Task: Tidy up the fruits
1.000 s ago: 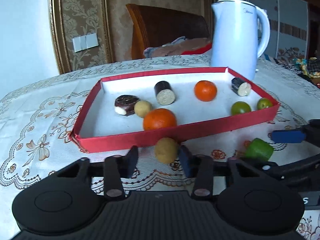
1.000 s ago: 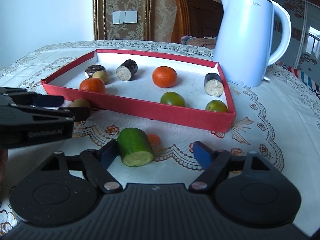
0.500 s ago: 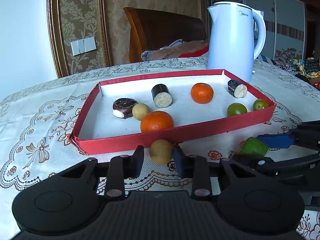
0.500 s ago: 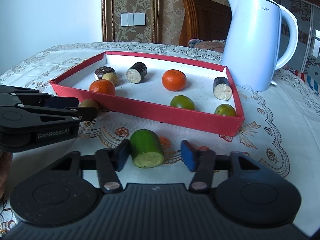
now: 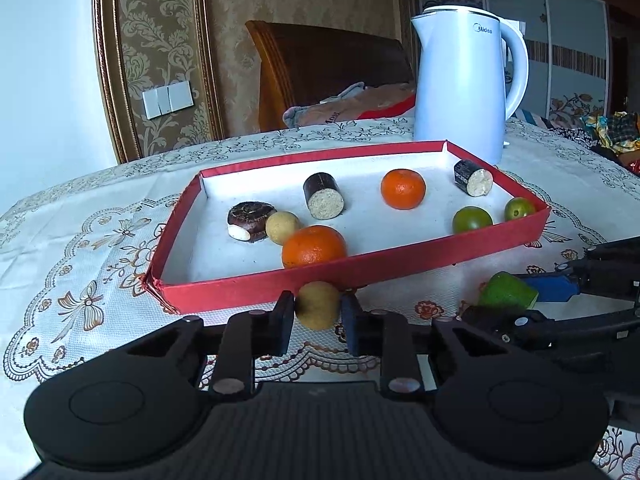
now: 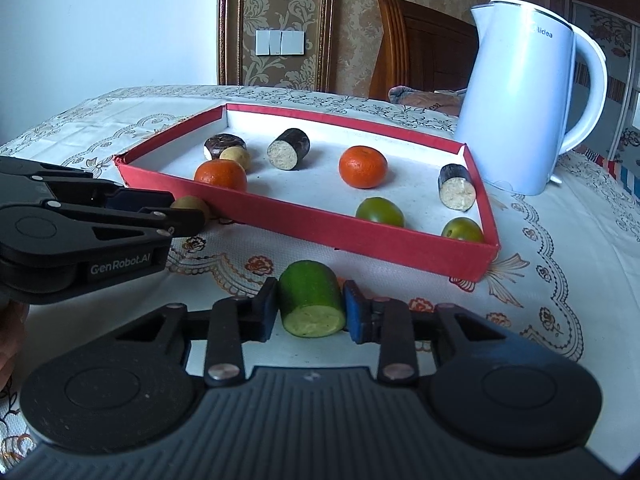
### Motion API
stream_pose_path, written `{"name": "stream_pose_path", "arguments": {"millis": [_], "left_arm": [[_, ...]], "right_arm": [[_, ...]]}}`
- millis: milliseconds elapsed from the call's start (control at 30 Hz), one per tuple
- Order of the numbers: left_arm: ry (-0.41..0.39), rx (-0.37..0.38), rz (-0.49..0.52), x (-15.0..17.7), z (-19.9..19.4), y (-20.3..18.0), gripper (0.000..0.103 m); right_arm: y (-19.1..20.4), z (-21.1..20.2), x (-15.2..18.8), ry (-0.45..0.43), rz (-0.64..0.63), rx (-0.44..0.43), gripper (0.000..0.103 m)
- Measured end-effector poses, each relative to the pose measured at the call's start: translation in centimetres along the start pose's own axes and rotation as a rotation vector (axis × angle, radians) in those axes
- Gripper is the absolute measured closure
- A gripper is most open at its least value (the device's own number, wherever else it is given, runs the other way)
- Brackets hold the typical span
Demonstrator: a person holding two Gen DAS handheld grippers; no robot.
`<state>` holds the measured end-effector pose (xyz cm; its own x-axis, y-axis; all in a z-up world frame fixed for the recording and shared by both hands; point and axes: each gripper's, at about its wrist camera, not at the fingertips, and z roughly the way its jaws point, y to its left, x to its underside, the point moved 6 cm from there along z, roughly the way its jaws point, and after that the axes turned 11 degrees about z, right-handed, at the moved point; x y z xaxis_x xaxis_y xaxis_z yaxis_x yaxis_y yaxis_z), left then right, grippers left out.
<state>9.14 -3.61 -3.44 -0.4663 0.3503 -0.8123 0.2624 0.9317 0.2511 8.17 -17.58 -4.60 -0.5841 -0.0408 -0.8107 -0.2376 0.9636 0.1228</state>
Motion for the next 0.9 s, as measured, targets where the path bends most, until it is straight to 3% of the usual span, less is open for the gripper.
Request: {"name": "stream_pose_path", "arguments": {"millis": [267,600,900], "left_arm": [[-0.03,-0.02,0.026,-0.1,-0.8,0.0,0.078],[-0.113,-0.023,0.036,-0.3,-3.1,0.6,0.087],[-0.185,-0.009,-0.103,-1.1,-4.2,3.6,0.087]], "right_arm": [[-0.8,-0.3,-0.2,-0.021,0.035,0.014,0.071],[-1.7,-1.1,-0.6,-0.069,0.075,0.024,0.071],[-2.1,-2.3,-1.3,-0.141,0.097,0.038,0.071]]}}
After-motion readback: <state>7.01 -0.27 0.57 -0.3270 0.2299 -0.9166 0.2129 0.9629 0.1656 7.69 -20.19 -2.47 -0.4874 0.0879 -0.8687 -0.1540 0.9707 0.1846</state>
